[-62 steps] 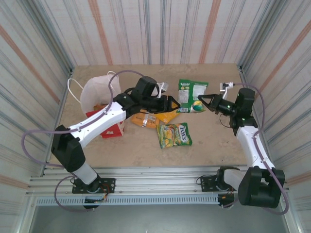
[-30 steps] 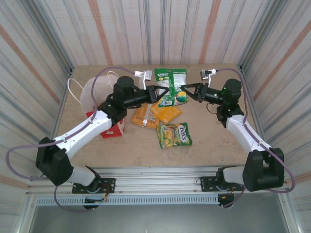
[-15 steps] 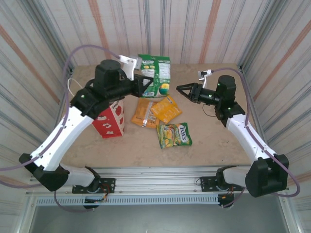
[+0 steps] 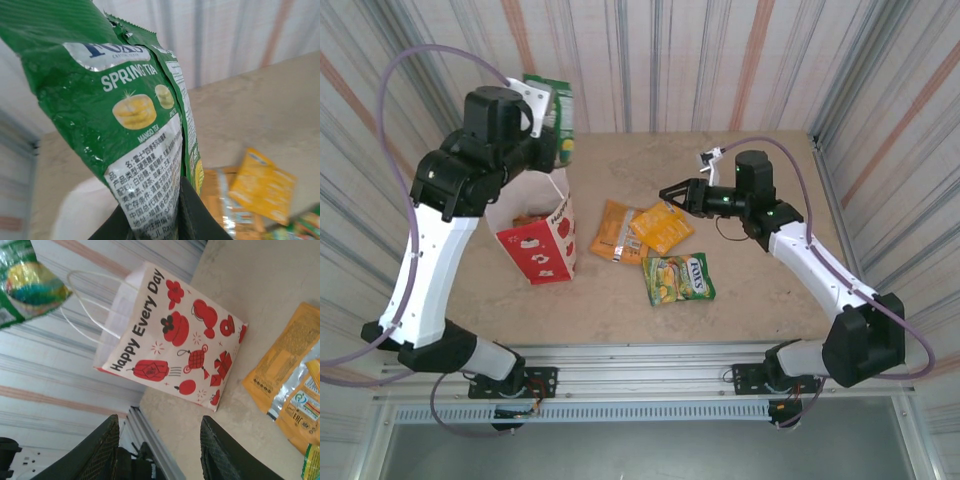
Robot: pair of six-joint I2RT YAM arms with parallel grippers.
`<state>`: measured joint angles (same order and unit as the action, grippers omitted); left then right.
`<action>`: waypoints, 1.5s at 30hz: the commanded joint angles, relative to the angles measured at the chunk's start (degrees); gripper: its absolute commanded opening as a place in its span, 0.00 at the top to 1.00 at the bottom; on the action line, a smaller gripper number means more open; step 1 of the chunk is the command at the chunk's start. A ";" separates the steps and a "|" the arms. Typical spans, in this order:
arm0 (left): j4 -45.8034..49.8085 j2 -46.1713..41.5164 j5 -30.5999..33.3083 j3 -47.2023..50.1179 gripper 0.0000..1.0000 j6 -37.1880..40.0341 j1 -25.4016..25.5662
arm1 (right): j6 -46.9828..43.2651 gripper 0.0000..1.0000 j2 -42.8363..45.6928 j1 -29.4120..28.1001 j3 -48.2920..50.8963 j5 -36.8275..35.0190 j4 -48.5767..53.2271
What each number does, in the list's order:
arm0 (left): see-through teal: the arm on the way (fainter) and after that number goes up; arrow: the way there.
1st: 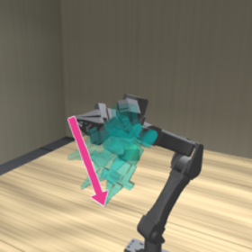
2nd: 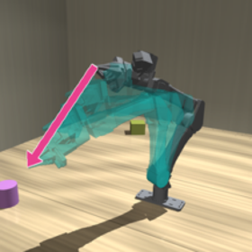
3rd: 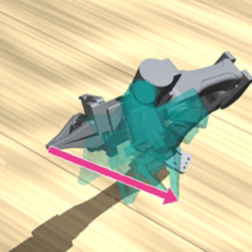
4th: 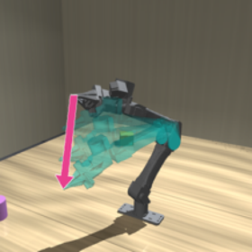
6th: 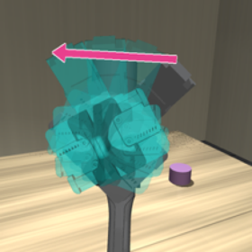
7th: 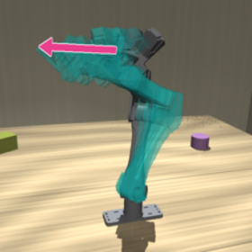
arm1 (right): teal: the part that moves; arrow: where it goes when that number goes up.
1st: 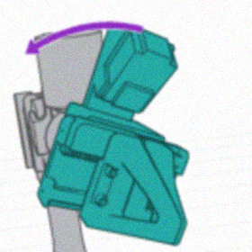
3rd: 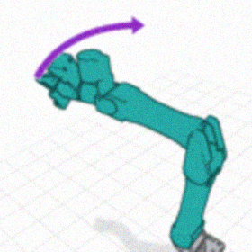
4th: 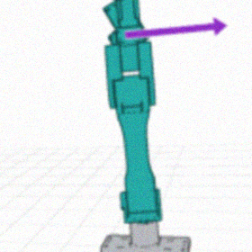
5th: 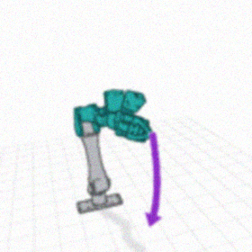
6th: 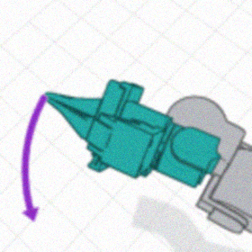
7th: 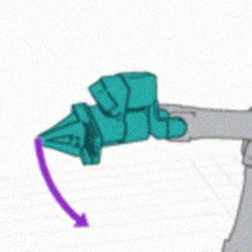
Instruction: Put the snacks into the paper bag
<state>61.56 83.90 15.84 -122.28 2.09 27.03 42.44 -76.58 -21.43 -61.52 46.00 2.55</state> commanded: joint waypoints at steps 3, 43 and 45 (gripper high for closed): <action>2.76 0.50 7.93 -2.41 1.00 5.61 -3.48 | -3.14 0.55 -0.67 -1.21 -1.94 -1.34 3.53; 11.31 -7.48 4.71 12.86 0.96 -0.64 -11.82 | -2.62 0.56 -3.13 -3.49 -1.52 -2.84 5.02; 11.29 -8.13 6.45 13.02 0.96 -0.67 -11.82 | -2.45 0.56 -3.28 -3.62 -1.52 -2.93 4.91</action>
<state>73.47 78.24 17.69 -107.37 0.43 15.68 40.21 -79.11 -24.53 -61.71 43.62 6.74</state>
